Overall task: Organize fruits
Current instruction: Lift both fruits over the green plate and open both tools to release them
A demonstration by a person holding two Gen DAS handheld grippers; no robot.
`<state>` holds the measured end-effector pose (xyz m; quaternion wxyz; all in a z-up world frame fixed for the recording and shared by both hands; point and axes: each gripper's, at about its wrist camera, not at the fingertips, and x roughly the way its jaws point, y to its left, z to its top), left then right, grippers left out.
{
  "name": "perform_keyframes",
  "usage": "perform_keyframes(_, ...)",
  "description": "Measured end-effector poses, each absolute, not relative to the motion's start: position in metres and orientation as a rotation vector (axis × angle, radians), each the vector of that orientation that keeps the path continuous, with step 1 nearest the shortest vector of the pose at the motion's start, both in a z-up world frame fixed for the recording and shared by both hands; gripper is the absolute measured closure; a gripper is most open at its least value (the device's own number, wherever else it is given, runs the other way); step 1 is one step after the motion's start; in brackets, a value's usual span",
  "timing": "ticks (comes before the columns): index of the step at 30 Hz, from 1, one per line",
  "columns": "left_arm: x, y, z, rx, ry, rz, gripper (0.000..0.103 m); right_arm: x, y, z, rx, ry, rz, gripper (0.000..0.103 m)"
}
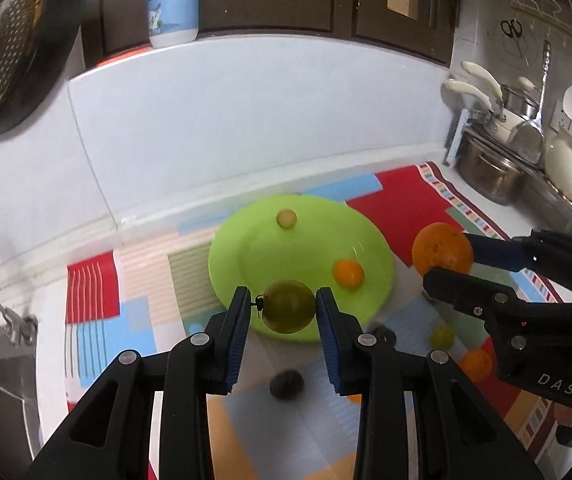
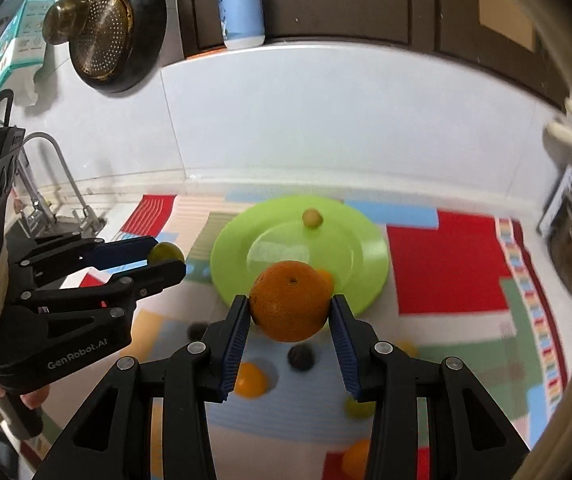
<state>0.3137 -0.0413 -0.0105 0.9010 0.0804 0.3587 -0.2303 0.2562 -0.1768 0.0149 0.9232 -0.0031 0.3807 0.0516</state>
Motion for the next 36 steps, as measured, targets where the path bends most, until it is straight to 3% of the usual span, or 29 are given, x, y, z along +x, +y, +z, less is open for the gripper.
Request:
perform_keyframes(13, 0.383, -0.065, -0.014, 0.136, 0.839, -0.478, 0.069, 0.34, -0.199, 0.02, -0.044, 0.869, 0.152, 0.061)
perform_keyframes(36, 0.473, -0.092, -0.079, 0.158, 0.978, -0.469, 0.069, 0.448, -0.222, -0.061, -0.022, 1.044, 0.192, 0.061)
